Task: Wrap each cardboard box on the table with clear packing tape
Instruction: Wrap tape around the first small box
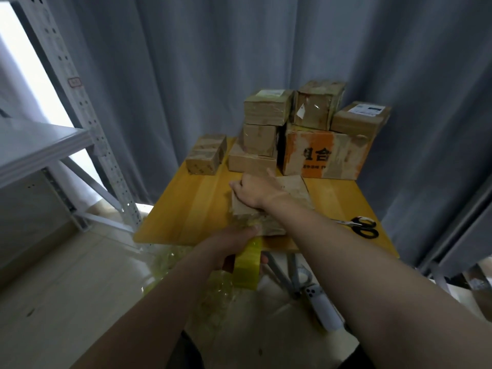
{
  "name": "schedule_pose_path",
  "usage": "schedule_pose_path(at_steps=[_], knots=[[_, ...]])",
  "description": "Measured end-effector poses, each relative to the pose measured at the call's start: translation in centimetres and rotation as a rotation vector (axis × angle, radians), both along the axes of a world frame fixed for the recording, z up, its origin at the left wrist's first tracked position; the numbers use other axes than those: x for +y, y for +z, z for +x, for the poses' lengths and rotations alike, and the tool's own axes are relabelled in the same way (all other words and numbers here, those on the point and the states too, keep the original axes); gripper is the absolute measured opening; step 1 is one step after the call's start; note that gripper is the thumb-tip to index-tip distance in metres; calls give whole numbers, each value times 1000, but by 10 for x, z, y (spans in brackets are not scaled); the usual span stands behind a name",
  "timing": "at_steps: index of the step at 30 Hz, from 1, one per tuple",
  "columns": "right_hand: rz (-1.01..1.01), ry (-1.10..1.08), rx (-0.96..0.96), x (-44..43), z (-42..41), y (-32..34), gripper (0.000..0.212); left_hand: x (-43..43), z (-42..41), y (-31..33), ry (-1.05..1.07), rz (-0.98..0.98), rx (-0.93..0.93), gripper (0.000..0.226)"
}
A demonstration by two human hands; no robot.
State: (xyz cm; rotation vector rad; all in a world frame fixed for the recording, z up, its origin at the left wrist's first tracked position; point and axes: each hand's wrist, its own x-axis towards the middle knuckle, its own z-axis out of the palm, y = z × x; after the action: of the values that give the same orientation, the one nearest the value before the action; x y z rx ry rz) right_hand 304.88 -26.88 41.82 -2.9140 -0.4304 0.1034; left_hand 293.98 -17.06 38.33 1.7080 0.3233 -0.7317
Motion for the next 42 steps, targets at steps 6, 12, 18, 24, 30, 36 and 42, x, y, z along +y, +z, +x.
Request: schedule_pose_path(at_steps=[6,12,18,24,30,36,42], knots=[[-99,-57,-34,3,25,-4,73,1,5,-5,-6,-17,5,50],[63,-6,46,-1,29,4,57,1,7,-9,16,-75,1,44],[1055,-121,-119,-41,-30,32,33,-10,0,-1,76,-167,-8,31],[449,-207,475,-82,-121,9,73,-21,-12,1,101,-157,-71,15],[1007,-366,629,-82,-146,-50,48,-38,-38,4,86,-105,-78,29],[1305,-455,589,-71,-157,-49,27,-24,-48,17,-86,356,-248,62],[1317,-295,479,-75,-176,-42,30,3,-32,10,-277,1101,-1284,86]])
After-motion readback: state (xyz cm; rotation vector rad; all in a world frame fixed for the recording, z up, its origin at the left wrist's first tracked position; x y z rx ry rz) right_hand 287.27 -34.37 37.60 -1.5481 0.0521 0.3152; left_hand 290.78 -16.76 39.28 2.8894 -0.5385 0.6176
